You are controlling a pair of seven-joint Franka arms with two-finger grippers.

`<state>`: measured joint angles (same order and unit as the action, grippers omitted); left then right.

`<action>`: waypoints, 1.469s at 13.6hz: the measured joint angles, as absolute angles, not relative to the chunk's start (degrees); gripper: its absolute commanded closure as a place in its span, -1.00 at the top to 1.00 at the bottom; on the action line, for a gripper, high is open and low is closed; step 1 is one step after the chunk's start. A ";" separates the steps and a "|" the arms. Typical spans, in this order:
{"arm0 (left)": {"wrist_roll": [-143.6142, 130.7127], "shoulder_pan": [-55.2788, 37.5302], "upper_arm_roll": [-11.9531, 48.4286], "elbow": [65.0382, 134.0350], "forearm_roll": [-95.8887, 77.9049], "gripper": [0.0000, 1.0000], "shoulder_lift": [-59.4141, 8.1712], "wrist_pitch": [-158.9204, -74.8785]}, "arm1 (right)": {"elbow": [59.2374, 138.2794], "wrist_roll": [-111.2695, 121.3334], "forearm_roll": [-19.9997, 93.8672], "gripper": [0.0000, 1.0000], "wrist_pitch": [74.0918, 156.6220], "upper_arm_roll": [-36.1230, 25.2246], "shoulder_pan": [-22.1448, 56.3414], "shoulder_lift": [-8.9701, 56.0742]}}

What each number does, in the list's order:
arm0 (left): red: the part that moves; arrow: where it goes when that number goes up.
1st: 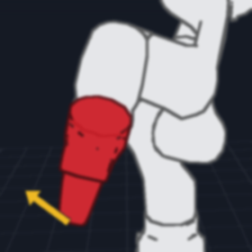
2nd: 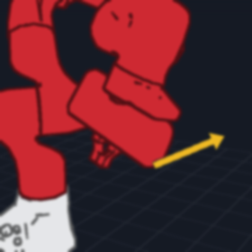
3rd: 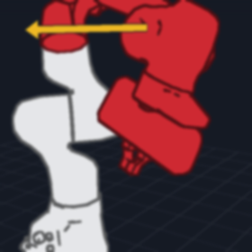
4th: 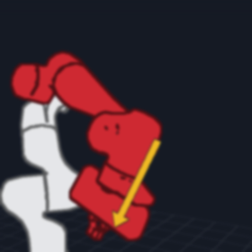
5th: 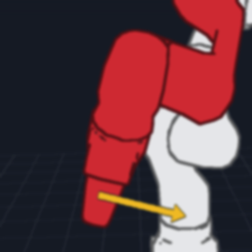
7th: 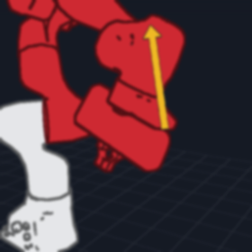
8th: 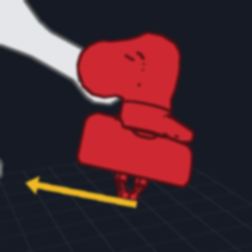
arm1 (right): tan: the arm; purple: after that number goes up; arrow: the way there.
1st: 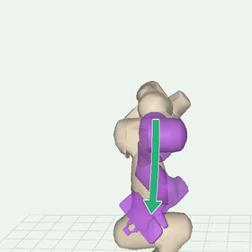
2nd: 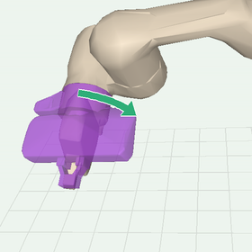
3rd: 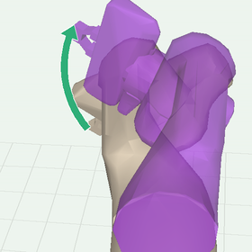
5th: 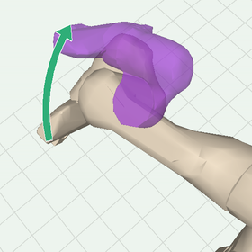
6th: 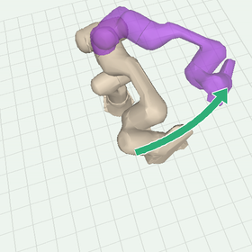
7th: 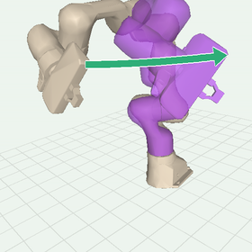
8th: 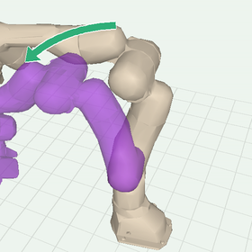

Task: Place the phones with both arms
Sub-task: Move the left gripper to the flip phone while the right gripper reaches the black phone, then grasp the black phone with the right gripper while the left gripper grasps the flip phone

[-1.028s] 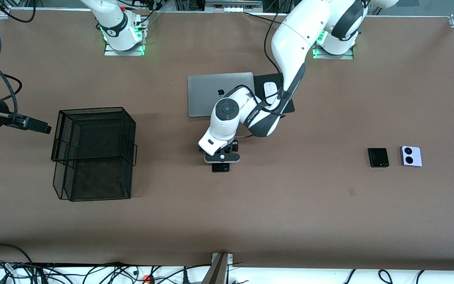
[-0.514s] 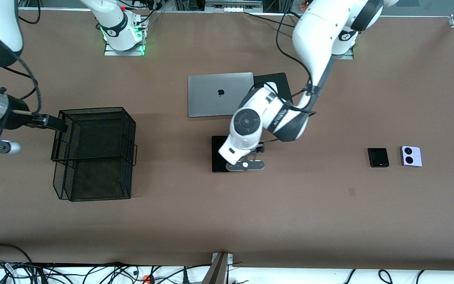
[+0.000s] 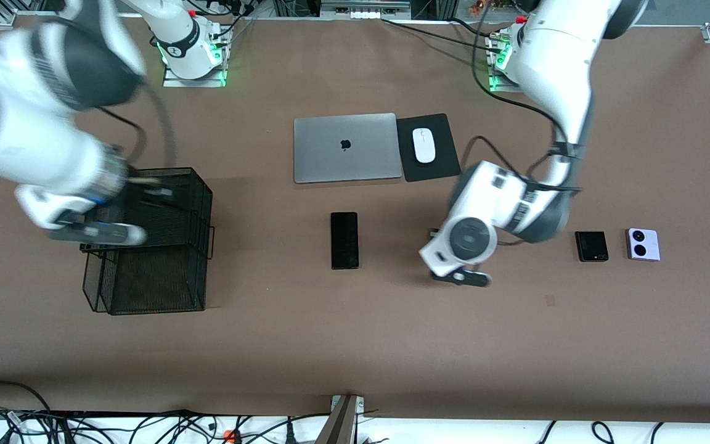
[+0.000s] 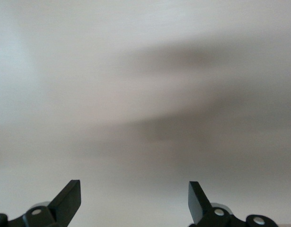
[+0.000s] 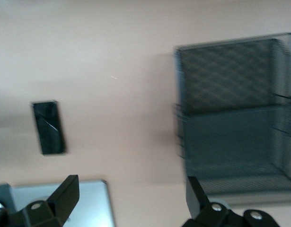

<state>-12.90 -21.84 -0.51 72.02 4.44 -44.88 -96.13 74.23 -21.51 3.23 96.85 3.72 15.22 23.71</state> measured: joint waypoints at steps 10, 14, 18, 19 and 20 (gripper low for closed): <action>6.40 -1.83 -0.56 82.60 8.94 1.00 -39.74 -105.72 | 71.98 -32.48 1.43 1.00 122.47 3.45 32.90 43.95; 7.04 6.24 0.13 96.63 8.94 1.00 -34.49 -122.09 | 71.12 -35.75 -1.44 1.00 124.17 3.35 34.88 49.00; 7.19 12.33 2.88 103.83 8.16 1.00 -32.45 -129.38 | 71.06 -35.75 -1.46 1.00 128.44 3.32 35.71 52.60; 7.18 12.85 3.14 105.09 8.10 1.00 -32.42 -131.25 | 71.06 -35.75 -1.46 1.00 128.98 3.29 36.10 53.28; 7.17 13.04 3.23 106.53 8.05 1.00 -32.42 -133.16 | 71.05 -35.75 -1.47 1.00 129.23 3.29 36.50 53.87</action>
